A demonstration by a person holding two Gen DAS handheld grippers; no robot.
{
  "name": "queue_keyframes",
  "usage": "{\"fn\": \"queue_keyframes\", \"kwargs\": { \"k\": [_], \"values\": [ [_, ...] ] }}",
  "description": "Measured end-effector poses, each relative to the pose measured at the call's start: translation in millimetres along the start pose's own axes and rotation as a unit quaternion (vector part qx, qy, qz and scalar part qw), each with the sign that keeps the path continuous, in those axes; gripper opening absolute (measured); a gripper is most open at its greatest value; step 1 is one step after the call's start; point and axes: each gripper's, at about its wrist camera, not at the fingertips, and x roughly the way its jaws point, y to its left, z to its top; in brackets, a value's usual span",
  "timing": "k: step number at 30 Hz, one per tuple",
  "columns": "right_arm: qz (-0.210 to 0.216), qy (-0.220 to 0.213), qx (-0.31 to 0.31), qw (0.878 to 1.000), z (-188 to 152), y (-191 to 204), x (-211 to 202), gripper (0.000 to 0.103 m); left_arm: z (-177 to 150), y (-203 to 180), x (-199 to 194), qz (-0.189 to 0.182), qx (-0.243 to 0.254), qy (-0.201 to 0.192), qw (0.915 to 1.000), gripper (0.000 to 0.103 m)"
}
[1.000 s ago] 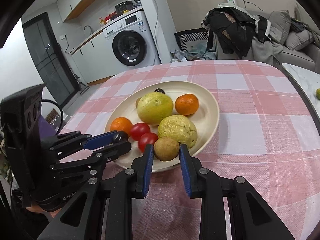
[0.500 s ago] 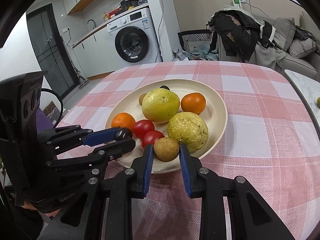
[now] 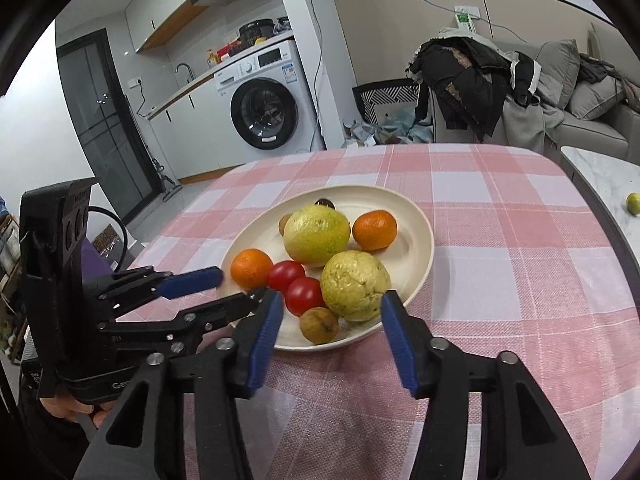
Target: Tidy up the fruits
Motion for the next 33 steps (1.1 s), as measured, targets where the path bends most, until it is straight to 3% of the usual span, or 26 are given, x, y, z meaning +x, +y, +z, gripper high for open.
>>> {"fn": "queue_keyframes", "kwargs": {
  "k": [2, 7, 9, 11, 18, 22, 33],
  "values": [
    [-0.004, -0.005, -0.006, 1.0, 0, 1, -3, 0.07, -1, 2, -13, 0.017, 0.0, -0.022, 0.9996, 0.082],
    [0.003, -0.016, -0.031, 0.999, -6, 10, -11, 0.098, -4, 8, -42, 0.01, -0.002, -0.053, 0.9986, 0.087],
    [-0.002, -0.031, -0.041, 0.999, -7, 13, -17, 0.103, -9, 11, -52, 0.005, -0.009, -0.064, 0.9979, 0.093],
    [0.002, -0.045, -0.045, 0.998, -9, 15, -23, 0.103, -14, 12, -62, 0.005, -0.009, -0.077, 0.997, 0.102],
    [-0.001, -0.064, -0.046, 0.997, -19, 14, -34, 0.103, -34, 11, -89, -0.001, -0.02, -0.116, 0.9931, 0.102],
    [0.002, -0.086, -0.036, 0.996, -25, 9, -42, 0.103, -42, 12, -98, 0.02, -0.028, -0.137, 0.99, 0.102],
    [0.003, -0.113, -0.039, 0.993, -28, 12, -49, 0.103, -46, 17, -94, 0.033, -0.043, -0.141, 0.9886, 0.102]
  ]
}}
